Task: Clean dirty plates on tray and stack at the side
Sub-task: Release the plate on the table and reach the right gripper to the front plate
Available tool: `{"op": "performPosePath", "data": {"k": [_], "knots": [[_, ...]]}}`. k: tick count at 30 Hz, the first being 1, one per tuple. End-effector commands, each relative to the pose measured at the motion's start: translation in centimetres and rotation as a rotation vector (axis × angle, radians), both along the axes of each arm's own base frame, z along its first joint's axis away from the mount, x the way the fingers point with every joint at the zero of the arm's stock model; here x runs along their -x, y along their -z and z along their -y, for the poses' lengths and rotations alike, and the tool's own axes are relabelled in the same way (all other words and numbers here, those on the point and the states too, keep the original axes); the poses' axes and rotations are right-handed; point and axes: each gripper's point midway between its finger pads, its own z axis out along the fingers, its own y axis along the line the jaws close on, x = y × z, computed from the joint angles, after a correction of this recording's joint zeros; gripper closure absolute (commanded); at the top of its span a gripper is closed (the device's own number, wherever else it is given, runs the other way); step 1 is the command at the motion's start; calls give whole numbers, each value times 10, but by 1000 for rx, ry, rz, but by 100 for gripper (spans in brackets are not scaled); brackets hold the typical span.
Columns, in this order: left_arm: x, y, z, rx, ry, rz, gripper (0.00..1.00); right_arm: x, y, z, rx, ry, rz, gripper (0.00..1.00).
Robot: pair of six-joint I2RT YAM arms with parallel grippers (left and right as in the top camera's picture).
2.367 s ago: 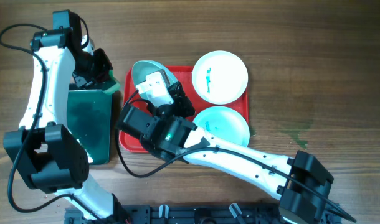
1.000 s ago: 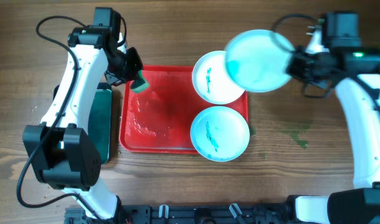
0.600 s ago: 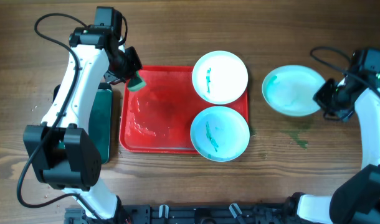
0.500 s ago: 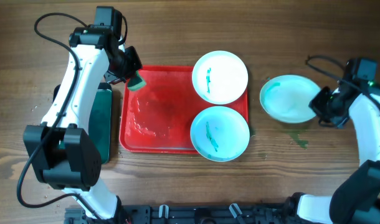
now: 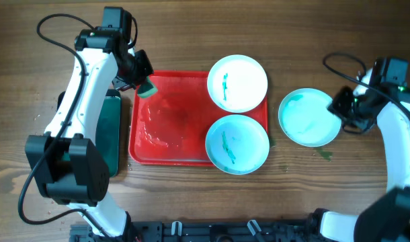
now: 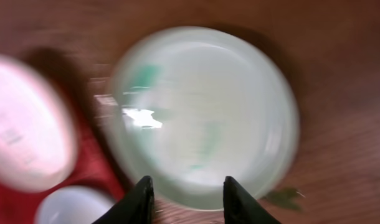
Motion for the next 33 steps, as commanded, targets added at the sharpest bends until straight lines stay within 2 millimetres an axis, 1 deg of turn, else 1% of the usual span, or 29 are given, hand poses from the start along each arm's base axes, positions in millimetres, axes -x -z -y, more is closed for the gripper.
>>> {"op": "performPosePath", "data": {"k": [1, 2, 4, 6, 9, 10, 12, 13, 15, 18, 20, 24, 25, 27, 28, 30, 33], "knots": [[-2, -9, 0, -1, -36, 26, 96, -4, -38, -69, -92, -298, 131, 60], [-2, -9, 0, -1, -38, 26, 96, 4, -31, -87, -105, -345, 89, 60], [-2, -9, 0, -1, -38, 26, 96, 20, -16, -111, -122, -405, 8, 60], [-2, -9, 0, -1, -38, 25, 96, 36, 5, -123, -111, -399, -88, 60], [-2, -9, 0, -1, -38, 25, 96, 50, 28, -142, -106, -456, -153, 62], [-2, -9, 0, 0, -39, 25, 96, 54, 37, -147, -96, -475, -169, 64], [-2, -9, 0, 5, -60, 21, 96, 61, 56, -146, -21, -462, -216, 64], [-2, -9, 0, 5, -60, 21, 96, 63, 63, -145, 4, -457, -229, 65], [-2, -9, 0, 5, -60, 22, 96, 65, 76, -150, 17, -481, -240, 64], [-2, -9, -1, 5, -60, 22, 96, 63, 91, -155, 20, -498, -260, 65], [-2, -9, 0, 5, -60, 22, 96, 61, 98, -155, 21, -500, -267, 66], [-2, -9, 0, 5, -60, 22, 96, 60, 113, -154, 32, -497, -303, 71], [-2, -9, 0, 5, -60, 22, 96, 61, 115, -153, 32, -497, -312, 73], [-2, -9, 0, 5, -59, 22, 96, 62, 117, -153, 32, -497, -321, 87], [-2, -9, 0, 5, -60, 21, 96, 62, 117, -153, 32, -496, -321, 90], [-2, -9, -1, 5, -60, 22, 96, 62, 117, -153, 32, -496, -321, 94], [-2, -9, 0, 5, -59, 22, 96, 65, 116, -152, 32, -497, -333, 96]]}}
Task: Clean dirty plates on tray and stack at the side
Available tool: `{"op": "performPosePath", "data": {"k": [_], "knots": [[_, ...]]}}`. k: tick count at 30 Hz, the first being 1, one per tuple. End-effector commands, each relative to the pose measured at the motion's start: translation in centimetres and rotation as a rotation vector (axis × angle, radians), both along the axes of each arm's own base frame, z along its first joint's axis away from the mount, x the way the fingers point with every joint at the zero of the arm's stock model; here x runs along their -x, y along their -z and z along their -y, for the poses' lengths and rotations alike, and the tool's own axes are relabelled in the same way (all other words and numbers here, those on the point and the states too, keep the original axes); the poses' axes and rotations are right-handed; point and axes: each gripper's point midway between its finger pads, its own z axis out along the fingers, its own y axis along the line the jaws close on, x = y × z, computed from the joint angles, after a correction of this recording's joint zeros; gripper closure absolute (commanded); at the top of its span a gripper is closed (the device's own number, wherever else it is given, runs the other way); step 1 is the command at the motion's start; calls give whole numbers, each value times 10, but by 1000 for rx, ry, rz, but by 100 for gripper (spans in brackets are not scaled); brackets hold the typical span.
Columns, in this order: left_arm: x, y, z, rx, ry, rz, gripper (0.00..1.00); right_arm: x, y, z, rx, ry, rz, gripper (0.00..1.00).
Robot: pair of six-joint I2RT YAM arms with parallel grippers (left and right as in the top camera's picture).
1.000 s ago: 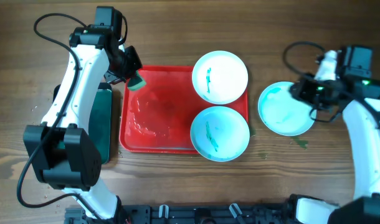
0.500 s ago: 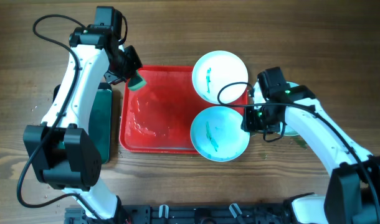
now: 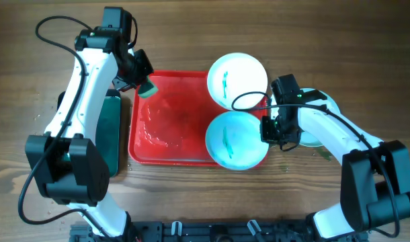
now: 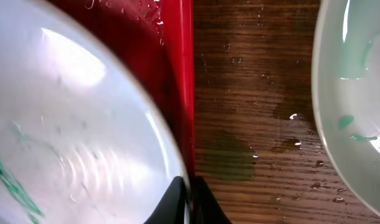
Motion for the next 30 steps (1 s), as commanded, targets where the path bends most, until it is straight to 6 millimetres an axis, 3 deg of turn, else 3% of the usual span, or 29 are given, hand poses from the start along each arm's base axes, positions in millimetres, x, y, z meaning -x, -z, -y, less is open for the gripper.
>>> {"op": "performPosePath", "data": {"k": [1, 4, 8, 12, 14, 17, 20, 25, 30], "knots": [[-2, -9, 0, -6, -15, 27, 96, 8, 2, 0, 8, -5, -32, 96], [-2, -9, 0, -6, -15, 27, 96, 14, -10, 2, 16, -6, -62, 96], [-2, -9, 0, -6, -15, 27, 96, 8, -43, -12, -53, -37, -39, 96], [-2, -9, -1, -6, -16, 27, 96, -14, -71, -58, -192, -42, 63, 96], [-2, -9, -1, -6, -15, 28, 96, -30, -74, -82, -203, 7, 141, 96], [-2, -9, -1, -6, -16, 27, 96, -53, -72, -118, -190, 69, 270, 96], [-1, -9, -2, -12, -17, 22, 96, -62, -61, -146, -201, 96, 321, 96], [2, -7, -6, -37, -22, 11, 96, -69, -31, -168, -210, 81, 318, 96], [2, -7, -6, -37, -22, 9, 96, -63, 3, -186, -252, 39, 226, 94]]}}
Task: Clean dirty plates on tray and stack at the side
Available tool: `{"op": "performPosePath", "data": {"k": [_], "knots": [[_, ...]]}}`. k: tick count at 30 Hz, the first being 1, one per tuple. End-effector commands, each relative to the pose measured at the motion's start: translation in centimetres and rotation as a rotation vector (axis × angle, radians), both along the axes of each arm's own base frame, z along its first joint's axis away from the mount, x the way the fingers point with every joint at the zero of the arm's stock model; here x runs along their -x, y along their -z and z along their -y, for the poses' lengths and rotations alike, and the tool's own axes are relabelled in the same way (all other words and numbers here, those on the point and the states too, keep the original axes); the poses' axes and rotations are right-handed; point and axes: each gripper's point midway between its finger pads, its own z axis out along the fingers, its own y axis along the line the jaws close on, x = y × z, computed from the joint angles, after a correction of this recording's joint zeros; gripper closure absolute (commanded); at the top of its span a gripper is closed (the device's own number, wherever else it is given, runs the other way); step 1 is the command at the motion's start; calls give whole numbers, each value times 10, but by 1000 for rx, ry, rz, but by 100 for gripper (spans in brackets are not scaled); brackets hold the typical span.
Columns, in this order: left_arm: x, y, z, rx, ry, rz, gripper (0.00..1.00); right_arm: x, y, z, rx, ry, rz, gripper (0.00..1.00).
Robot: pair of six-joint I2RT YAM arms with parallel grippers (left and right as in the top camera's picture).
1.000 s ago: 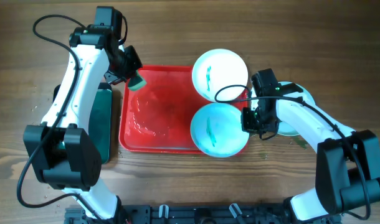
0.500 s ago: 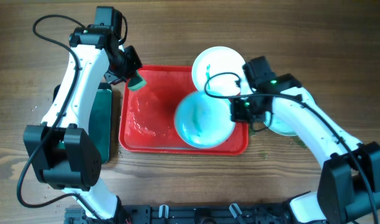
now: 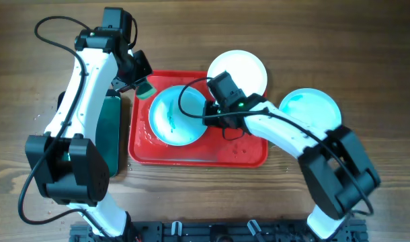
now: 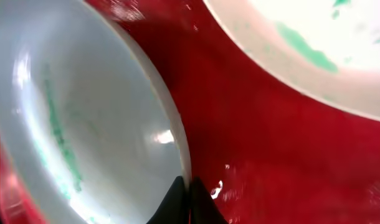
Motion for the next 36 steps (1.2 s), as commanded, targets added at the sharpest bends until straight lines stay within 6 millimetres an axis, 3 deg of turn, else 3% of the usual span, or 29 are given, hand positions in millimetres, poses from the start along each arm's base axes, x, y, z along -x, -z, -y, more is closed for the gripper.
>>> {"op": "performPosePath", "data": {"k": [1, 3, 5, 10, 14, 17, 23, 30, 34, 36], "knots": [[0, -7, -1, -12, -16, 19, 96, 2, 17, -15, -33, -38, -55, 86], [3, -3, -2, -13, -16, 5, 96, 0, 19, -19, -32, -77, -47, 69], [7, 2, -2, -14, -16, -11, 96, -3, 18, -18, -26, -92, -32, 65], [17, 21, -3, -19, -16, -50, 96, -20, 17, -7, 5, -121, 40, 72], [20, 46, -2, -18, -12, -51, 96, -27, 25, -9, 14, -140, 70, 90], [26, 59, 2, -20, 2, -61, 96, -25, 30, -12, 5, -170, 63, 96], [47, 104, 37, -42, 207, -50, 96, -23, 32, -12, 5, -173, 53, 96], [80, 141, 45, -55, 349, -85, 96, -21, 33, -11, 5, -174, 45, 96], [103, 136, 85, 168, 625, -93, 96, -20, 33, -12, 0, -178, 40, 96], [108, 132, 97, 239, 663, -85, 96, -20, 33, -12, 0, -178, 40, 96]]}}
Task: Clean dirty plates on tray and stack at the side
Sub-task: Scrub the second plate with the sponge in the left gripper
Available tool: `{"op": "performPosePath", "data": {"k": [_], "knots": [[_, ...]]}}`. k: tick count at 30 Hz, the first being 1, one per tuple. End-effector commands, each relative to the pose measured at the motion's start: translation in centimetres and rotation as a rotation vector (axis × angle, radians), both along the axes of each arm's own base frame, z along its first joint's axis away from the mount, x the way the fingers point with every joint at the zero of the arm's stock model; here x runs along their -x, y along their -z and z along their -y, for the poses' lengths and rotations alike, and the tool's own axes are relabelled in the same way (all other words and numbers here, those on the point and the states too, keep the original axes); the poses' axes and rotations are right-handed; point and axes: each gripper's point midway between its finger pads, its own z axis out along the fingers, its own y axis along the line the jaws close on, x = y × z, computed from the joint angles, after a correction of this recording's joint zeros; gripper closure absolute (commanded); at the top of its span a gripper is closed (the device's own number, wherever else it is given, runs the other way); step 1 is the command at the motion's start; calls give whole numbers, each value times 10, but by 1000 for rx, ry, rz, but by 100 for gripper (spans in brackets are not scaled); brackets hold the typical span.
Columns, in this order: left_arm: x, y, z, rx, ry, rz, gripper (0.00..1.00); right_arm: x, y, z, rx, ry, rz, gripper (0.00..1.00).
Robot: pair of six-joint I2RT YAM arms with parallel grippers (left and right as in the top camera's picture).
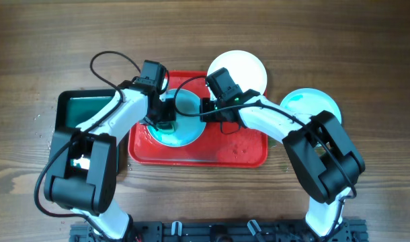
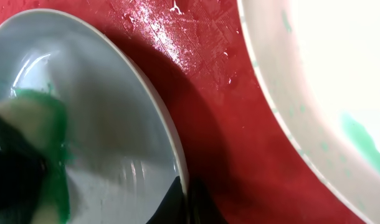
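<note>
A light blue plate (image 1: 188, 131) (image 2: 109, 118) lies in the left half of the red tray (image 1: 238, 151) (image 2: 221, 124). My right gripper (image 1: 203, 115) (image 2: 185, 202) is shut on its right rim. My left gripper (image 1: 165, 117) presses a green sponge (image 2: 50, 149) onto the plate's left part; the sponge and a dark finger show at the left of the right wrist view. A white plate (image 1: 238, 70) (image 2: 321, 68) with green smears sits at the tray's far right corner.
Another light blue plate (image 1: 311, 104) rests on the table right of the tray, partly behind my right arm. A green basin (image 1: 80, 111) stands left of the tray. Cables loop above the tray's far edge.
My left gripper has moved from the tray's far left corner onto the plate, and the sponge now rests on it. The right gripper still grips the rim in the same place.
My right gripper was open over the plate on the table while two plates sat on the tray's right side. Then it was shut on the near plate's rim. Then that plate lay in the tray's left half, where the sponge now touches it.
</note>
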Motion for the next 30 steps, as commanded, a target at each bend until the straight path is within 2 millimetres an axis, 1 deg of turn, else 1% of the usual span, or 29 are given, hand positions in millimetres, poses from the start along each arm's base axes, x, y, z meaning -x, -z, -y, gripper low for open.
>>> {"op": "performPosePath", "data": {"k": [1, 2, 4, 5, 6, 7, 8, 10, 11, 13, 15, 16, 18, 19, 21, 22, 23, 26, 27, 28, 30], "knots": [[36, 7, 38, 206, 220, -90, 96, 3, 13, 1, 18, -22, -29, 96], [28, 8, 37, 196, 200, -67, 96, 3, 13, 1, 18, -21, -29, 96], [13, 11, 24, 123, 80, -32, 96, 4, 14, 1, 18, -22, -30, 96], [0, 14, 10, 49, -26, 5, 96, 4, 14, 1, 18, -22, -30, 96], [-8, 15, 1, 0, -92, 33, 96, 4, 14, 1, 18, -22, -30, 96], [-23, 14, -19, -94, -222, 97, 96, 4, 14, 1, 19, -21, -31, 96], [-31, 12, -31, -148, -297, 136, 96, 4, 14, 1, 19, -22, -31, 96], [-39, 7, -53, -243, -421, 198, 96, 4, 14, 1, 19, -22, -30, 96], [-40, 6, -57, -264, -442, 208, 96, 4, 14, 1, 19, -22, -31, 96], [-34, 8, -58, -274, -439, 183, 96, 4, 14, 1, 19, -22, -31, 96], [-20, 13, -53, -255, -406, 113, 96, 4, 14, 1, 19, -22, -31, 96], [-10, 16, -43, -215, -334, 63, 96, 4, 14, 1, 19, -22, -31, 96], [10, 19, -12, -66, -113, -37, 96, 4, 14, 1, 19, -22, -31, 96], [17, 17, 2, 9, -36, -66, 96, 4, 14, 1, 19, -22, -31, 96], [39, 4, 44, 260, 171, -121, 96, 7, 13, -2, 0, -34, -45, 96], [43, -2, 54, 329, 212, -126, 96, 8, 12, -4, -10, -39, -51, 96], [44, -7, 62, 384, 229, -124, 96, 10, 12, -6, -20, -45, -58, 96], [32, -10, 68, 409, 239, -68, 96, 10, 12, -5, -18, -46, -60, 96], [23, -10, 69, 404, 227, -33, 96, 10, 12, -5, -17, -45, -61, 96], [10, -8, 65, 373, 173, -2, 96, 11, 12, -5, -16, -45, -62, 96], [-15, -2, 49, 270, 27, 62, 96, 11, 12, -5, -15, -45, -63, 96]]}}
